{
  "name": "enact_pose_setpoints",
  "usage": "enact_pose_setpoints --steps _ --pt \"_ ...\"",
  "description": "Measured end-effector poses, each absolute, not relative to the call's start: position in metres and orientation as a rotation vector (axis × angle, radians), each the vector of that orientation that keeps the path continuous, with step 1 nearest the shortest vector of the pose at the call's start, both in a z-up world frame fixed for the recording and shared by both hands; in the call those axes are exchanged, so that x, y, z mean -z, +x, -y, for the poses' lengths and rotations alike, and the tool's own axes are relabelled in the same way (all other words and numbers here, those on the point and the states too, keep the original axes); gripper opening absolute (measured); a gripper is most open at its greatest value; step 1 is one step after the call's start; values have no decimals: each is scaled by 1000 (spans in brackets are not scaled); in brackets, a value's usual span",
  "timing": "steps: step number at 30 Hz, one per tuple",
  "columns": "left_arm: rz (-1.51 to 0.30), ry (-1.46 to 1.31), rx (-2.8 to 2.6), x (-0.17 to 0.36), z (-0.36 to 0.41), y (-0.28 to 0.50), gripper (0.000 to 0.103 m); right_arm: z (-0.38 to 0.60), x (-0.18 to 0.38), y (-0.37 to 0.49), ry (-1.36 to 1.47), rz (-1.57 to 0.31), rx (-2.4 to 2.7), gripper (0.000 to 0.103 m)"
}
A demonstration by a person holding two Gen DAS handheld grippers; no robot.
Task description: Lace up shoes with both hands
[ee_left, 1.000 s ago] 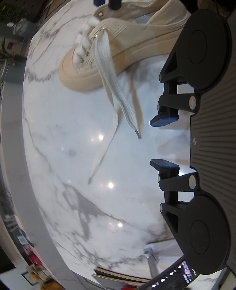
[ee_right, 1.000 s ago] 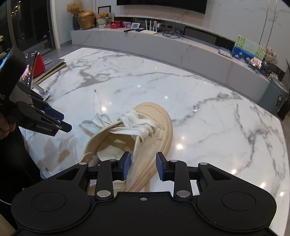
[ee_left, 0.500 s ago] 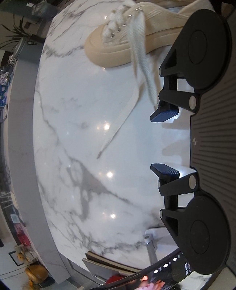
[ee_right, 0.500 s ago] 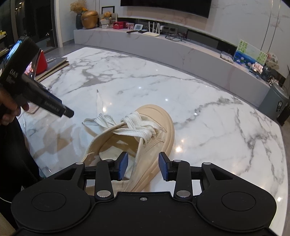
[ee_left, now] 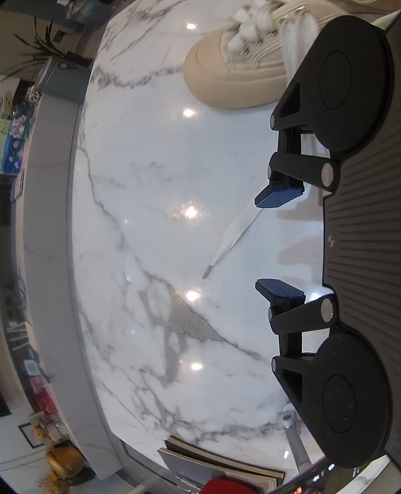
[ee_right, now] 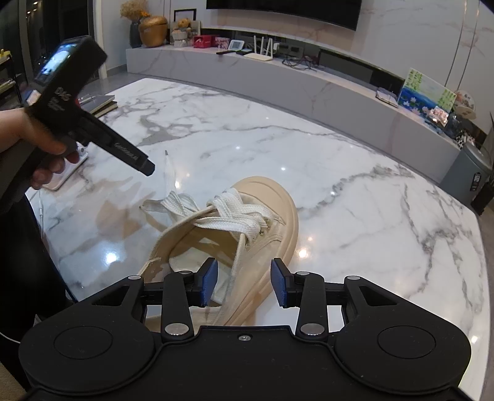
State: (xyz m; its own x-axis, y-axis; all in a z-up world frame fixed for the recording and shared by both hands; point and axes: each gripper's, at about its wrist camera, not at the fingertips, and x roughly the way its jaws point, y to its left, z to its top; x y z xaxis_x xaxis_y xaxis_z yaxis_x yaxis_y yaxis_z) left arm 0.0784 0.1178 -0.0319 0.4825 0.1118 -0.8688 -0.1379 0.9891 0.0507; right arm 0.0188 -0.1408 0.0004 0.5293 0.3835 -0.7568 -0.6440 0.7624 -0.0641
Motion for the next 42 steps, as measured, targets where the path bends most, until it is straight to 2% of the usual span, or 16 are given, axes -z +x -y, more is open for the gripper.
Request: enact_pose_setpoints --steps 19,32,36,42 --pt "-1075 -174 -306 49 -152 108 49 136 3 28 -382 -806 -620 36" --pt "-1083 -198 -294 55 -145 126 49 139 4 27 -383 -806 -623 36" --pt "-1093 -203 -283 59 -143 127 47 139 3 28 -382 -804 -619 36" --pt "-1084 -165 -282 60 -139 127 35 139 4 28 -381 -807 -619 36"
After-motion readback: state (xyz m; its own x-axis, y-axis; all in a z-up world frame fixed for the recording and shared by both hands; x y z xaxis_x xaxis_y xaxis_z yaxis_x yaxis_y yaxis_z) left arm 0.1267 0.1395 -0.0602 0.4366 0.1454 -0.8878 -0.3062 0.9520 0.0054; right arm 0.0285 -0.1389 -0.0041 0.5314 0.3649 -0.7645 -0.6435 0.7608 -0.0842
